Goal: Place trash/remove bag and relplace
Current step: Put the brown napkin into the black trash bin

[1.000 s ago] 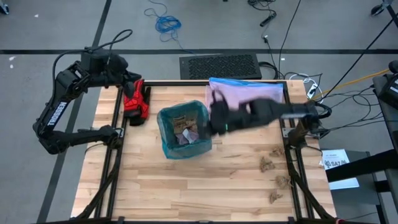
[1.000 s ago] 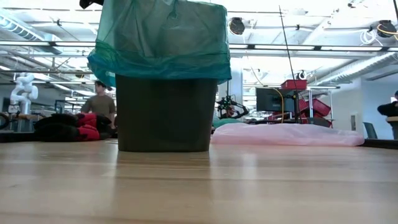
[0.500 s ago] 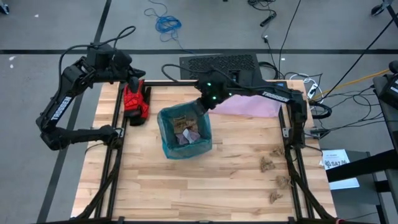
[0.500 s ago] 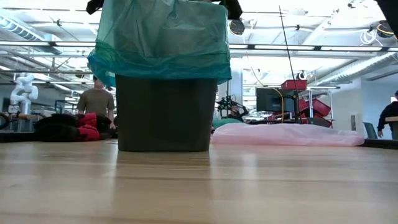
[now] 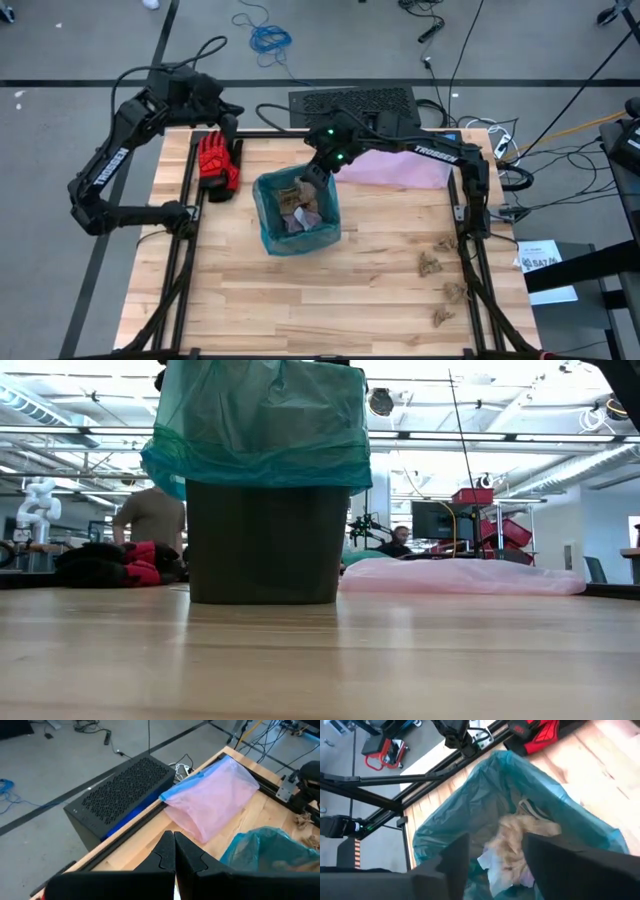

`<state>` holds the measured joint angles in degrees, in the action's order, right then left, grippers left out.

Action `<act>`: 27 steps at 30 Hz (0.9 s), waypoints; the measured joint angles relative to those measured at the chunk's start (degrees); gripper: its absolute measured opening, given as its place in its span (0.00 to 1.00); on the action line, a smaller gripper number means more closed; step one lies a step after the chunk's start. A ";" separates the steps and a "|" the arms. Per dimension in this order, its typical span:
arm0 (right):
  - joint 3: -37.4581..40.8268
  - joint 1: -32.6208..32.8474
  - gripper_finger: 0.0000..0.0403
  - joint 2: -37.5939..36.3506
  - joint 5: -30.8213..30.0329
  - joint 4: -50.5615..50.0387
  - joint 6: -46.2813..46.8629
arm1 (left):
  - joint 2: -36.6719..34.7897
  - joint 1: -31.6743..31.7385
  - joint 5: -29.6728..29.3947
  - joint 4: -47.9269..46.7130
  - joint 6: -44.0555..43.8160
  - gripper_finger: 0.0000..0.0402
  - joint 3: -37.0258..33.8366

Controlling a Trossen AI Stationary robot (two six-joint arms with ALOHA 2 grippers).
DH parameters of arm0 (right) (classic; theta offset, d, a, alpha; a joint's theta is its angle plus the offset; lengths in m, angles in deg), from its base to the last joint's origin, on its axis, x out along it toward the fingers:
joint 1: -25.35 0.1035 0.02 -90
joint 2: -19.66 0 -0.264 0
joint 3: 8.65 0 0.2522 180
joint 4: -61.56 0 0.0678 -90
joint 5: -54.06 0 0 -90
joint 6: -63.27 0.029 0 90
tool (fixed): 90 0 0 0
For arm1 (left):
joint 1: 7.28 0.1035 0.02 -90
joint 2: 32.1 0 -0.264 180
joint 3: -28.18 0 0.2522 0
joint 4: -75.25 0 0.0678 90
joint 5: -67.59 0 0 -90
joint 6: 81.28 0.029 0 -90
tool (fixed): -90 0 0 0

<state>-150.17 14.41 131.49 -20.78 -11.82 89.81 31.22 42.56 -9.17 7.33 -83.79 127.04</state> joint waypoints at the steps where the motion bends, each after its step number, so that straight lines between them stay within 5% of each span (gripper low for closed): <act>1: 0.00 0.03 0.47 0.00 0.02 0.11 0.16 | 0.32 0.00 -0.01 0.72 -0.06 0.00 0.00; 8: 0.00 0.55 0.58 -0.46 1.64 -5.58 4.02 | 2.55 0.00 0.36 0.69 2.84 0.00 0.00; 14: 0.54 3.73 0.51 -1.19 -2.49 -31.39 7.42 | 2.52 0.00 0.47 0.71 2.91 0.00 0.00; 21: 20.38 9.71 0.50 -6.33 -3.03 -30.34 16.94 | 2.20 0.02 0.54 0.71 3.04 0.00 0.00; 27: 42.40 15.36 0.50 -16.71 -0.19 -19.33 33.09 | 1.87 0.04 0.74 0.67 4.75 0.00 0.00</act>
<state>-107.77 29.77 114.78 -20.97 -31.15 122.90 33.08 42.60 -8.43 8.00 -79.04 127.04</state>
